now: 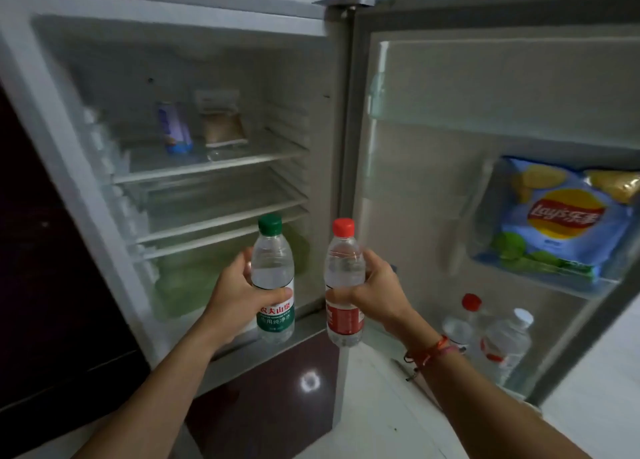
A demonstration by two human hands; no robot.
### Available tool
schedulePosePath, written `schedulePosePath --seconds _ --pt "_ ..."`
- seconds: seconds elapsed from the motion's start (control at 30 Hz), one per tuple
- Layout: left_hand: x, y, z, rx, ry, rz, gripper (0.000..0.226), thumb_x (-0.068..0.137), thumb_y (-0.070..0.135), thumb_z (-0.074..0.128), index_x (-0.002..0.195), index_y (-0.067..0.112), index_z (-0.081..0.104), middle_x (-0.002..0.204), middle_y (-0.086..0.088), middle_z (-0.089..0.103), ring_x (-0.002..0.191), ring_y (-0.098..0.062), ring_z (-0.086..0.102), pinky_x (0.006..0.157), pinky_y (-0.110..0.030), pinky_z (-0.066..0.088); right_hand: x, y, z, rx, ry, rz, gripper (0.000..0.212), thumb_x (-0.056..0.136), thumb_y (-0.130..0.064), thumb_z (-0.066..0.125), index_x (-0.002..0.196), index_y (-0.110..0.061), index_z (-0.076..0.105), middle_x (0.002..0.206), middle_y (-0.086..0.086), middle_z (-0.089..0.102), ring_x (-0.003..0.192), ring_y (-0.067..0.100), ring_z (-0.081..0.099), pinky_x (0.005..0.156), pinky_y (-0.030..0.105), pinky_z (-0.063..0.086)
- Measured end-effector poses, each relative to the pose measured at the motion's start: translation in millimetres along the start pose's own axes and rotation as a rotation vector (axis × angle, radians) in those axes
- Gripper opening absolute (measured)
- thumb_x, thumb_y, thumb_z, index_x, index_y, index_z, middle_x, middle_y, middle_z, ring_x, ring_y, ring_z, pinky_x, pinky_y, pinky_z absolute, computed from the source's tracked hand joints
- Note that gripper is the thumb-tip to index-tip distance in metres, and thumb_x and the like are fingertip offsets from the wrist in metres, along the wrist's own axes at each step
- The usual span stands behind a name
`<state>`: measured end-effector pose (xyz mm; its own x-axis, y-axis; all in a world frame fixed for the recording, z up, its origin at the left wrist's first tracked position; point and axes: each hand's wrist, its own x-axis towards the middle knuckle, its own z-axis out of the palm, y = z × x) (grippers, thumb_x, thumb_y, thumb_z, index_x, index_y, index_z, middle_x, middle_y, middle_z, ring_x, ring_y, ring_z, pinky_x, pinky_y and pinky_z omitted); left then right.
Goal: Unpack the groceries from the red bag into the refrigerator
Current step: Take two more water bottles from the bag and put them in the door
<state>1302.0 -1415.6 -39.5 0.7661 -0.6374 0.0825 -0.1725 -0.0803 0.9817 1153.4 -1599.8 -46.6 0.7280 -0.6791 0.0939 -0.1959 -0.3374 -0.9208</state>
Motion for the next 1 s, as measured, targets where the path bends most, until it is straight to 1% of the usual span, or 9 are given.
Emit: schedulePosePath --seconds 0.13,0.3,0.4,0.43,0.5,0.57,0.7,0.87,1.0 --pt "34.5 -3.4 30.3 -0.034 -0.128 -0.003 0.063 0.061 -0.006 0.087 0.113 0.02 0.062 0.104 -0.006 0.074 0.095 -0.019 0.072 0.083 -0.038 0.057 4.8 12.4 -20.7 -0.035 0.142 0.067 0.058 0.044 -0.036 0.085 0.099 -0.033 0.066 0.094 -0.006 0.075 0.086 0.014 0.074 0.084 0.045 0.062" --pt "60.3 -0.1 62.4 -0.082 -0.306 0.007 0.057 0.066 -0.008 0.083 0.11 0.022 0.061 0.1 -0.003 0.073 0.091 -0.014 0.072 0.072 -0.025 0.055 -1.5 19.1 -37.5 -0.105 0.277 0.129 0.055 0.055 -0.03 0.09 0.103 -0.035 0.063 0.1 -0.007 0.073 0.092 0.014 0.072 0.087 0.044 0.061" --pt "73.9 1.4 77.3 -0.077 -0.412 0.048 0.053 0.068 -0.011 0.081 0.102 0.024 0.06 0.095 0.002 0.072 0.079 -0.004 0.071 0.064 -0.016 0.055 -8.2 20.7 -41.9 -0.125 0.361 0.177 0.063 0.057 -0.028 0.093 0.111 -0.029 0.061 0.105 -0.006 0.071 0.096 0.017 0.071 0.088 0.045 0.061" --pt "78.3 0.6 80.6 -0.077 -0.437 0.059 0.053 0.067 -0.011 0.081 0.1 0.025 0.061 0.093 0.004 0.072 0.078 -0.002 0.071 0.065 -0.018 0.056 -10.5 21.0 -42.1 -0.13 0.392 0.19 0.068 0.054 -0.033 0.092 0.114 -0.028 0.061 0.106 -0.005 0.072 0.096 0.018 0.071 0.088 0.045 0.061" --pt "85.5 -1.8 85.5 -0.078 -0.481 0.076 0.053 0.066 -0.009 0.083 0.101 0.025 0.063 0.093 0.003 0.074 0.083 -0.007 0.072 0.073 -0.027 0.057 -15.9 23.2 -42.2 -0.135 0.461 0.213 0.076 0.045 -0.044 0.088 0.115 -0.031 0.061 0.105 -0.005 0.073 0.096 0.017 0.072 0.087 0.045 0.061" --pt "91.0 -5.2 90.6 -0.077 -0.524 0.085 0.055 0.065 -0.007 0.084 0.105 0.024 0.064 0.098 0.001 0.074 0.09 -0.013 0.071 0.077 -0.031 0.056 -20.8 25.9 -44.0 -0.144 0.507 0.232 0.076 0.044 -0.042 0.089 0.115 -0.032 0.062 0.103 -0.005 0.074 0.095 0.016 0.073 0.088 0.045 0.061" --pt "97.5 -9.9 102.2 -0.076 -0.551 0.108 0.059 0.063 -0.005 0.086 0.107 0.025 0.062 0.101 0.0 0.073 0.096 -0.017 0.07 0.083 -0.037 0.056 -26.8 28.8 -49.4 -0.152 0.544 0.261 0.068 0.057 -0.024 0.094 0.118 -0.029 0.062 0.103 -0.005 0.074 0.095 0.014 0.072 0.09 0.045 0.06" --pt "100.3 -10.7 114.6 -0.074 -0.561 0.125 0.061 0.063 -0.008 0.086 0.106 0.027 0.06 0.1 0.003 0.072 0.089 -0.007 0.07 0.077 -0.025 0.053 -26.9 31.1 -54.6 -0.138 0.574 0.268 0.064 0.06 -0.02 0.094 0.114 -0.026 0.061 0.104 -0.003 0.073 0.097 0.018 0.071 0.091 0.047 0.059" --pt "104.0 -11.2 122.3 -0.075 -0.562 0.135 0.062 0.062 -0.006 0.087 0.108 0.026 0.06 0.101 0.002 0.072 0.091 -0.01 0.07 0.078 -0.026 0.054 -24.5 35.4 -59.6 -0.14 0.581 0.264 0.06 0.06 -0.021 0.093 0.111 -0.027 0.062 0.102 -0.004 0.074 0.095 0.017 0.072 0.09 0.047 0.06"
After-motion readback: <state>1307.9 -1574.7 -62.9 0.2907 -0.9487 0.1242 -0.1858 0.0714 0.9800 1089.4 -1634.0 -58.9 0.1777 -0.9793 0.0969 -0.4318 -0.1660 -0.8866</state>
